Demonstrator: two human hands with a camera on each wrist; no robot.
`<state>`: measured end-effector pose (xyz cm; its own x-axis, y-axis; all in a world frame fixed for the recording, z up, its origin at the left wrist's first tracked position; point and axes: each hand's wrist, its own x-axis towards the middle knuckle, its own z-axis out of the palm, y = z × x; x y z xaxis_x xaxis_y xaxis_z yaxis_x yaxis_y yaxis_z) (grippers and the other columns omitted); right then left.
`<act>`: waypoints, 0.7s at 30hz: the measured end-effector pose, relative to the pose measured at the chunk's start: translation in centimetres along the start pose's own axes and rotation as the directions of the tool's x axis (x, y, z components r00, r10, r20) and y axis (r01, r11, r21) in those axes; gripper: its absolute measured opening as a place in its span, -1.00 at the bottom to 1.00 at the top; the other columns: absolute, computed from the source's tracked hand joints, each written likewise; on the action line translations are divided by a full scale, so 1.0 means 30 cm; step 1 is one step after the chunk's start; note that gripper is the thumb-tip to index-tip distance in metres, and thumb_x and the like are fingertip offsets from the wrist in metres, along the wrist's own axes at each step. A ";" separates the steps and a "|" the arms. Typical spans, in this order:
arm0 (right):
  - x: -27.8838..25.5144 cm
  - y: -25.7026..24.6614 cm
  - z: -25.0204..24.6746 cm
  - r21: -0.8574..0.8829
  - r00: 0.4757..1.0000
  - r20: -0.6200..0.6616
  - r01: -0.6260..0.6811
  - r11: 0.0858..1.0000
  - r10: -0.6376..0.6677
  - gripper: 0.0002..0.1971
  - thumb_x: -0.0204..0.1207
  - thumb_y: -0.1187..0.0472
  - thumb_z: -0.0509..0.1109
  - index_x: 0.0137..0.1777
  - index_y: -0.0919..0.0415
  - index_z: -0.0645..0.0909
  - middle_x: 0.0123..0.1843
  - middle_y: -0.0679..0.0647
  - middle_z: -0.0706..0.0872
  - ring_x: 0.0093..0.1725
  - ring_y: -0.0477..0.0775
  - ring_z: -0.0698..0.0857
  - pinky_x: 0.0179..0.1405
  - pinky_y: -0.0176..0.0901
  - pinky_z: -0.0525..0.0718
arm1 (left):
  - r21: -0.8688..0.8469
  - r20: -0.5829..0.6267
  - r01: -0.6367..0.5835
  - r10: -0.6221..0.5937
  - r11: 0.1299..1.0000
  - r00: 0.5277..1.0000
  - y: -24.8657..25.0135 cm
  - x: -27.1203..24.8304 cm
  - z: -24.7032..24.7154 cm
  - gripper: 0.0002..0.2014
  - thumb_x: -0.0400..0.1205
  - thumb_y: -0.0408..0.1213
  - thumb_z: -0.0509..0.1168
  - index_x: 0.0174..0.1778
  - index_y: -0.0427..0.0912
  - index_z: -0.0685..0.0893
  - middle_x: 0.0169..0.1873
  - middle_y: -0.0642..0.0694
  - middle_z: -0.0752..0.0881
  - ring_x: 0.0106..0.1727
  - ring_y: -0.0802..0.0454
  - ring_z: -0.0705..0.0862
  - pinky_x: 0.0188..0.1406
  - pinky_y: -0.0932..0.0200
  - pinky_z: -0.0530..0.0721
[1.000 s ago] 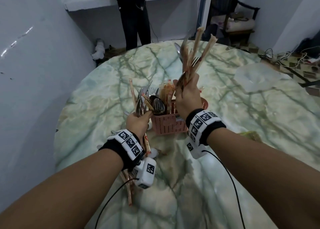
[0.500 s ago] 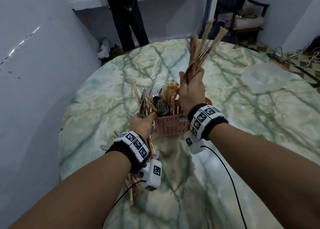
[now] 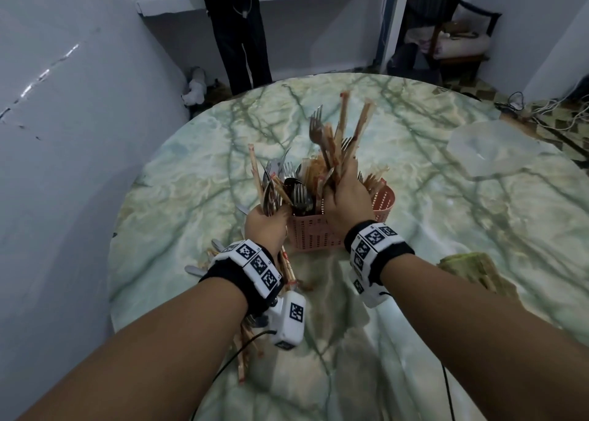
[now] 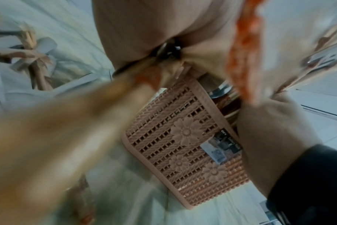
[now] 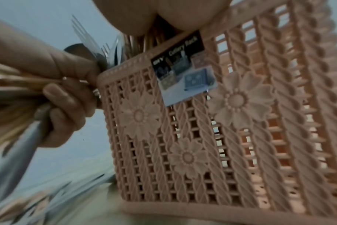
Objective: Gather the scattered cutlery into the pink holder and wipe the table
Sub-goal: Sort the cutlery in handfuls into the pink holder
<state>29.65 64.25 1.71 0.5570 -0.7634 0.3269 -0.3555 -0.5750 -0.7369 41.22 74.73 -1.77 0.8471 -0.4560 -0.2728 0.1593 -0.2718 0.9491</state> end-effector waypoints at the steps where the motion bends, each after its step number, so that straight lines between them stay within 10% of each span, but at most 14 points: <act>1: -0.006 0.002 -0.003 -0.006 1.000 0.024 0.005 1.000 -0.005 -0.59 0.64 0.35 0.28 0.44 0.36 0.29 -0.08 0.22 0.69 -0.12 0.38 0.74 -0.24 0.05 0.59 | 0.014 -0.004 -0.004 0.005 1.000 1.000 0.002 -0.001 -0.001 -0.90 0.47 -0.18 0.43 -0.30 -0.10 0.68 -0.58 0.05 0.62 -0.49 -0.06 0.56 -0.30 0.10 0.53; 7: -0.006 0.005 -0.037 0.025 0.991 0.130 -0.033 0.999 0.029 -0.38 0.70 0.26 0.30 0.71 0.19 0.16 -0.05 0.03 0.72 -0.13 0.08 0.69 -0.13 -0.17 0.54 | 0.020 -0.010 -0.022 0.022 1.000 1.000 -0.008 0.005 -0.001 -0.86 0.54 -0.15 0.45 -0.15 -0.16 0.75 -0.45 -0.01 0.69 -0.44 -0.03 0.61 -0.31 0.13 0.55; 11: 0.004 0.028 -0.054 0.049 0.985 0.149 -0.093 0.994 0.085 -0.88 0.73 0.15 0.36 0.16 0.14 0.51 -0.23 -0.16 0.63 -0.19 0.02 0.67 -0.34 -0.23 0.45 | -0.026 -0.004 -0.018 0.018 0.999 1.000 -0.018 0.013 0.004 -0.84 0.59 -0.13 0.49 -0.18 -0.12 0.72 -0.48 0.03 0.62 -0.48 0.07 0.54 -0.37 0.19 0.47; 14: 0.019 0.050 -0.059 0.060 0.982 0.176 -0.080 0.995 0.069 -0.63 0.69 0.07 0.40 -0.33 -0.09 0.38 -0.41 -0.21 0.50 -0.36 -0.09 0.53 -0.33 -0.21 0.40 | -0.034 0.002 -0.008 0.008 0.999 1.000 -0.026 0.022 0.004 -0.83 0.55 -0.12 0.50 -0.26 -0.05 0.68 -0.50 0.03 0.63 -0.49 0.05 0.53 -0.33 0.17 0.47; 21: 0.032 0.065 -0.062 0.103 0.970 0.234 -0.096 0.990 0.070 -0.63 0.63 0.11 0.46 -0.28 -0.21 0.35 -0.38 -0.27 0.58 -0.30 -0.21 0.56 -0.26 -0.22 0.49 | -0.019 0.002 -0.014 0.014 1.000 1.000 -0.043 0.045 0.005 -0.81 0.53 -0.07 0.52 -0.27 -0.06 0.70 -0.54 0.06 0.62 -0.53 0.05 0.51 -0.34 0.18 0.46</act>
<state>28.10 61.84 1.70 0.6907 -0.7119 0.1271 -0.3282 -0.4652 -0.8221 42.09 74.33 -3.39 0.8484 -0.4614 -0.2595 0.1565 -0.2496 0.9556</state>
